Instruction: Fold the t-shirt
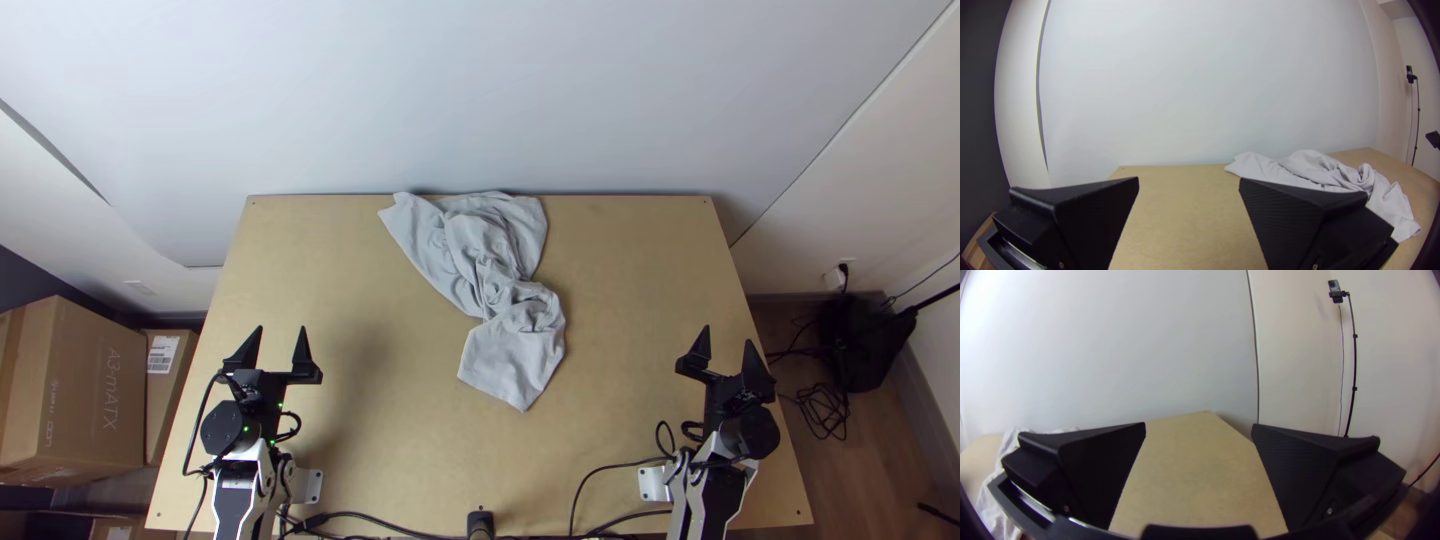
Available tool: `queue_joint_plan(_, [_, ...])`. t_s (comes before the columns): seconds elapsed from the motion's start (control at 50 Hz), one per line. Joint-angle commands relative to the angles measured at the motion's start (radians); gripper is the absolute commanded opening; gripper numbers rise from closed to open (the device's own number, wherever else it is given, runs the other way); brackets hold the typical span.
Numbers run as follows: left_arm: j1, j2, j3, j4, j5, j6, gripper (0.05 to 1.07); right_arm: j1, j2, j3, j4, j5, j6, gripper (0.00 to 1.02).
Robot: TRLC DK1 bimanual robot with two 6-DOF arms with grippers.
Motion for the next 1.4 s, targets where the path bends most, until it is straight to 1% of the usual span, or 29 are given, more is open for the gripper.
queue_joint_plan(0.0, [0.007, 0.000, -0.043, -0.017, -0.003, -0.003, 1.02, -0.004, 0.002, -0.006, -0.005, -0.004, -0.007, 0.98])
queue_joint_plan(0.38, [0.007, 0.000, -0.041, -0.020, 0.008, -0.007, 1.02, -0.004, 0.002, -0.006, -0.005, -0.004, -0.006, 0.98])
queue_joint_plan(0.5, [0.007, 0.000, -0.041, -0.020, 0.010, -0.007, 1.02, 0.010, 0.002, -0.006, -0.005, -0.004, -0.001, 0.98])
queue_joint_plan(0.58, [0.004, 0.000, -0.041, -0.020, 0.011, -0.036, 1.02, 0.010, 0.002, -0.007, -0.005, -0.004, -0.001, 0.98])
queue_joint_plan(0.64, [0.004, 0.000, -0.041, -0.020, 0.011, -0.036, 1.02, 0.010, 0.002, -0.006, -0.005, -0.004, -0.001, 0.98])
queue_joint_plan(0.82, [0.009, -0.003, -0.039, -0.006, -0.007, 0.007, 1.02, 0.039, 0.001, -0.007, -0.004, 0.004, 0.003, 0.98])
queue_joint_plan(0.86, [0.009, -0.003, -0.032, 0.009, -0.035, 0.008, 1.02, 0.030, -0.001, -0.006, 0.010, 0.001, 0.005, 0.98])
queue_joint_plan(0.9, [0.009, -0.003, -0.023, 0.023, -0.043, 0.010, 1.02, 0.039, -0.001, 0.002, 0.022, 0.001, 0.003, 0.98])
queue_joint_plan(0.94, [0.009, -0.003, -0.012, 0.046, -0.056, 0.010, 1.02, 0.048, -0.001, 0.003, 0.062, 0.001, 0.000, 0.98])
queue_joint_plan(1.0, [0.007, -0.001, 0.020, 0.055, -0.058, 0.017, 1.02, 0.053, -0.001, 0.029, 0.077, 0.001, -0.009, 0.98])
queue_joint_plan(1.14, [0.001, 0.002, 0.091, 0.116, -0.058, 0.020, 1.02, 0.053, 0.002, 0.095, 0.182, 0.002, -0.015, 0.98])
queue_joint_plan(1.26, [-0.003, 0.022, 0.160, 0.141, -0.056, 0.030, 1.02, 0.056, 0.004, 0.166, 0.222, 0.002, -0.015, 0.98])
queue_joint_plan(1.38, [-0.003, 0.131, 0.284, 0.124, -0.056, 0.030, 1.02, 0.067, 0.043, 0.261, 0.237, 0.001, -0.015, 0.98])
